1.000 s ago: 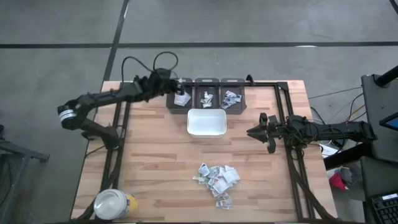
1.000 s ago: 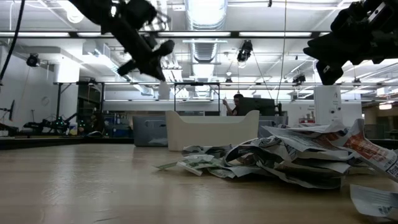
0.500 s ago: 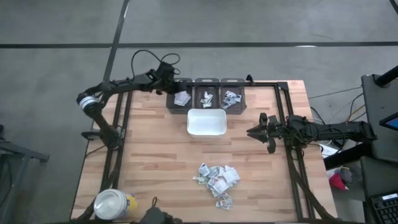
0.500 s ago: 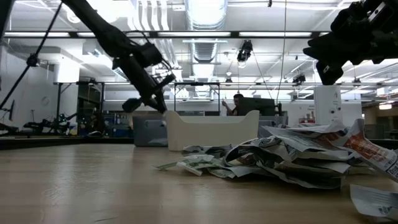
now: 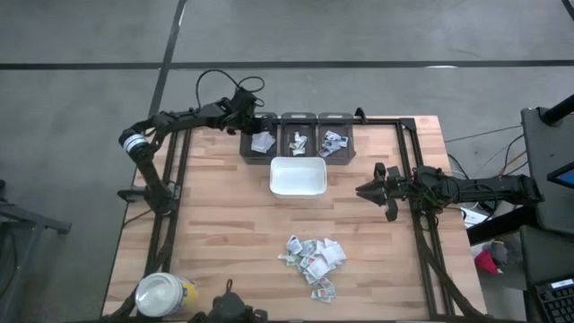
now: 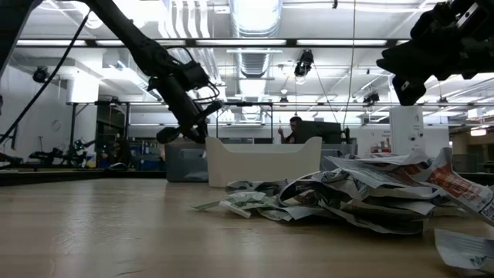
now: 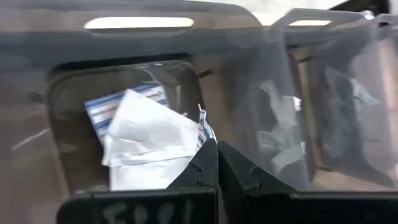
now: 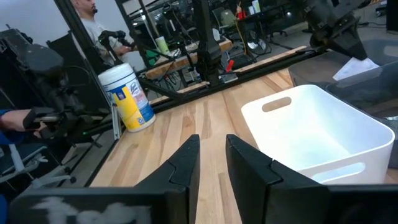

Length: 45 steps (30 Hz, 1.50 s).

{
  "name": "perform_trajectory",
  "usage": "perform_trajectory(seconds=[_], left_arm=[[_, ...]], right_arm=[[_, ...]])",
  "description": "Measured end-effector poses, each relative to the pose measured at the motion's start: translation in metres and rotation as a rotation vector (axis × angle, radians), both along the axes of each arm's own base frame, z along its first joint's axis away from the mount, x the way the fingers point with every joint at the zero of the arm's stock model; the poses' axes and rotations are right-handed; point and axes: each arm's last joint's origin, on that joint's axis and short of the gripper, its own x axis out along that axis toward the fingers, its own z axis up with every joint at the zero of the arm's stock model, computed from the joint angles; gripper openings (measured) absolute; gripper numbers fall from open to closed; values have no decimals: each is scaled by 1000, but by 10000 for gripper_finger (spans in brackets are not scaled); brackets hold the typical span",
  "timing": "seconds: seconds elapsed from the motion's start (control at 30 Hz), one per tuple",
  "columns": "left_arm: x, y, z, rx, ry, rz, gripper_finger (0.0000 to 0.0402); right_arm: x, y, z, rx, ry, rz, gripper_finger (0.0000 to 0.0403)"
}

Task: Pick & Place First Aid Supplies
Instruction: Put the white fingertip band aid into the left black bin

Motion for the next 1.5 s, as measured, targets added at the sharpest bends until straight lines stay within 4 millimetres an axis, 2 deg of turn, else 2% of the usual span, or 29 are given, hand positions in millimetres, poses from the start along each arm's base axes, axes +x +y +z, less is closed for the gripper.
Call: perform_trajectory(seconds=[0.17, 0.43, 0.6, 0.8, 0.97, 1.13, 1.33, 1.5], left_arm=[[-2, -1, -2, -8, 37, 21, 32], [-6, -1, 1, -8, 40, 8, 118], [-20, -3, 27, 67, 16, -16, 145], [-40, -21, 74, 141, -80, 14, 145], [-38, -64, 113, 221, -202, -83, 145], [-25, -123, 137, 279, -278, -220, 145], [-4, -203, 144, 317, -312, -398, 145], [11, -269, 135, 378, -299, -442, 145]], right_arm=[[0, 0, 0, 0, 0, 0, 84], [0, 0, 0, 0, 0, 0, 82], [0, 0, 0, 0, 0, 0, 73], [0, 0, 0, 0, -1, 0, 69], [0, 0, 0, 0, -2, 0, 77], [0, 0, 0, 0, -4, 1, 83], [0, 0, 0, 0, -4, 2, 82], [0, 1, 0, 2, -4, 36, 73]])
